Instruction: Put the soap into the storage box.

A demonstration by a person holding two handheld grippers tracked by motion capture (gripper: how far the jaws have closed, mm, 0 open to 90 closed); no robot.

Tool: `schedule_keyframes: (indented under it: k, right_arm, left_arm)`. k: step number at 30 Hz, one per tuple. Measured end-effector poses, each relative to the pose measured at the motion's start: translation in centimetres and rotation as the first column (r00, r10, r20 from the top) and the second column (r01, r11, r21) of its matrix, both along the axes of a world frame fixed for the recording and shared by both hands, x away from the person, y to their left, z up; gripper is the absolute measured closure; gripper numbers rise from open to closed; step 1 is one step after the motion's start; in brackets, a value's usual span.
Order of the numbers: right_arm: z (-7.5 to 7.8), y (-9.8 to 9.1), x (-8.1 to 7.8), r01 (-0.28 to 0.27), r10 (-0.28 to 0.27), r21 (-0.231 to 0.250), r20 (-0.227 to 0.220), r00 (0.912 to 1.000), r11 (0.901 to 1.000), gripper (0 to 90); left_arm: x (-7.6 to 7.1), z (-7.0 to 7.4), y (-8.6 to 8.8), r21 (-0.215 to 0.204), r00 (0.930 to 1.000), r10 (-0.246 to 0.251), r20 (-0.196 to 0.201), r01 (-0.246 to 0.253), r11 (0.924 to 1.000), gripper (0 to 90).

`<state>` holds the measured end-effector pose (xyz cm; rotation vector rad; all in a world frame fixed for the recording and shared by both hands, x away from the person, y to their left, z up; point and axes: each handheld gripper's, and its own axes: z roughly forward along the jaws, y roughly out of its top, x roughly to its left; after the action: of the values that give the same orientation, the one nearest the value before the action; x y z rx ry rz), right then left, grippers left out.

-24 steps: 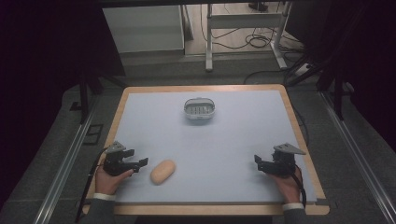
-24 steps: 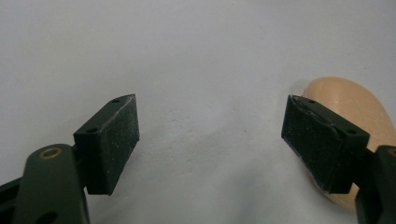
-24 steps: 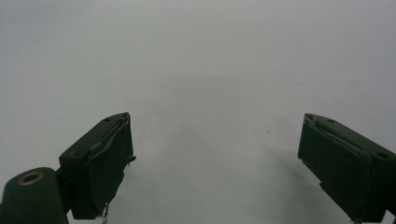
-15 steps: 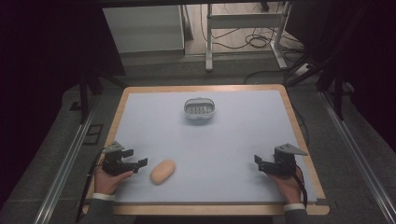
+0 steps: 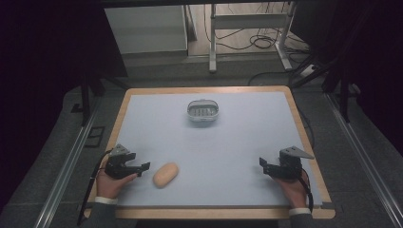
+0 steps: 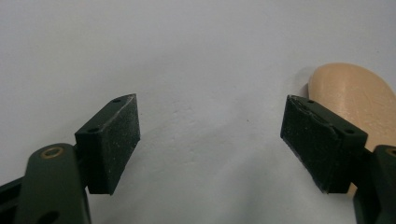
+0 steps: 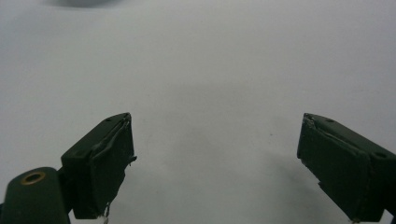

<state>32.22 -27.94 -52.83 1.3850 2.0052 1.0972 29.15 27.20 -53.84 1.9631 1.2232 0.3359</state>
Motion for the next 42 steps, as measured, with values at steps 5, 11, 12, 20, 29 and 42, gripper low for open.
schedule_keyframes:
  k: [5,11,12,20,29,42]
  right_arm:
    - [0.0,0.0,-0.1,0.013,-0.013,-0.009,0.014,0.9998,0.9999,11.0]
    - [0.0,-0.2,-0.2,0.017,-0.017,0.012,0.017,0.9997,0.9998,11.0]
    - [0.0,-0.2,-0.1,0.02,-0.021,0.017,0.014,0.9997,0.9996,11.0]
    - [0.0,-0.4,0.0,0.011,-0.011,0.036,0.001,0.9999,0.9993,11.0]
    - [0.0,-0.4,0.0,0.015,-0.015,0.03,0.0,0.9999,0.9994,11.0]
    - [0.0,-0.2,-0.1,0.01,-0.01,0.014,0.012,0.9999,0.9999,11.0]
  left_arm:
    - [-0.2,0.3,-0.1,0.01,1.0,-0.006,0.003,0.006,0.9999,19.8]
    - [-0.1,0.5,-0.6,0.016,0.9999,-0.009,-0.013,0.01,0.9998,19.5]
    - [-0.1,0.7,-0.7,0.033,0.9998,0.003,-0.019,-0.002,0.9994,19.6]
    - [-0.5,1.7,-0.8,0.081,0.9991,0.02,-0.037,-0.017,0.9965,19.3]
    - [-0.5,2.1,-0.7,0.082,0.9989,0.013,-0.045,-0.01,0.9966,19.1]
    - [-0.7,4.4,-1.7,0.113,0.9982,-0.017,-0.057,0.023,0.9933,18.4]
